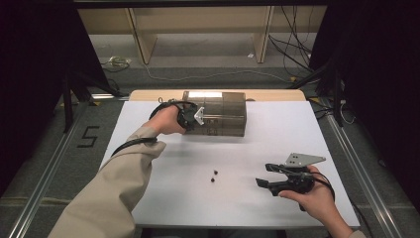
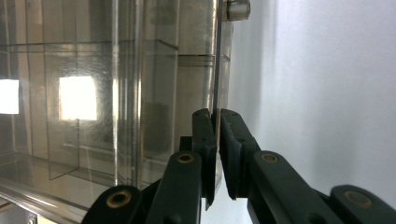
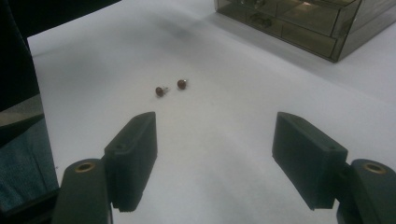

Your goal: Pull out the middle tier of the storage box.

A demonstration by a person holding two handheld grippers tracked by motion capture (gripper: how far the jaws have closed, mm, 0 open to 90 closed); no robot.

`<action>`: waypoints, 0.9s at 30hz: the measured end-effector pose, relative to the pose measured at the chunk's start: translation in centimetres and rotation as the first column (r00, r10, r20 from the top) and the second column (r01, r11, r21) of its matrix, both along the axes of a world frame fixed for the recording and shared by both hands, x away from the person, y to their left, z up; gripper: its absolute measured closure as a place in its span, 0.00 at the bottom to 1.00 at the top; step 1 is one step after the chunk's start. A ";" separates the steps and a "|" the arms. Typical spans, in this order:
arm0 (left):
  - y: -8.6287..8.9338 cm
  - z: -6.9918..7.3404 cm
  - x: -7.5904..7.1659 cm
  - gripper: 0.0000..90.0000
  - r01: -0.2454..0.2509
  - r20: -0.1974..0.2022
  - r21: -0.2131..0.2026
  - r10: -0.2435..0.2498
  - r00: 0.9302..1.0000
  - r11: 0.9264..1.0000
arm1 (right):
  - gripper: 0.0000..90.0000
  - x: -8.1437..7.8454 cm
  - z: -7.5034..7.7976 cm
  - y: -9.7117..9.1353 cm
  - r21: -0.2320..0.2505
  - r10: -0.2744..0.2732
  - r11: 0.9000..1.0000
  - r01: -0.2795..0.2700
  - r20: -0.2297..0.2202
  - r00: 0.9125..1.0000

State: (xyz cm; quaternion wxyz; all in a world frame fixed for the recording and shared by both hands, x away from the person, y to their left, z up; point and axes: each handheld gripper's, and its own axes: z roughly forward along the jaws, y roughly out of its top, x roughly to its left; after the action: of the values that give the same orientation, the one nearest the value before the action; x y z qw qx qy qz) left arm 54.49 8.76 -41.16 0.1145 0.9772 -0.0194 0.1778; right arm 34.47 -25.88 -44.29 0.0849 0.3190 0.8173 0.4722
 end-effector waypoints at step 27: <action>0.0 0.1 -1.0 0.94 0.022 -0.015 0.020 -0.022 1.000 1.000 | 0.35 0.0 0.0 0.0 -0.001 -0.001 1.000 0.001 -0.002 1.000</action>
State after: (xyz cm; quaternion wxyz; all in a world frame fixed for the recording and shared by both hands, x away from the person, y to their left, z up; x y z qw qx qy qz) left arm 53.49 8.76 -41.10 0.1066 0.9793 -0.0313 0.1692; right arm 34.49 -25.86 -44.30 0.0845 0.3197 0.8176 0.4714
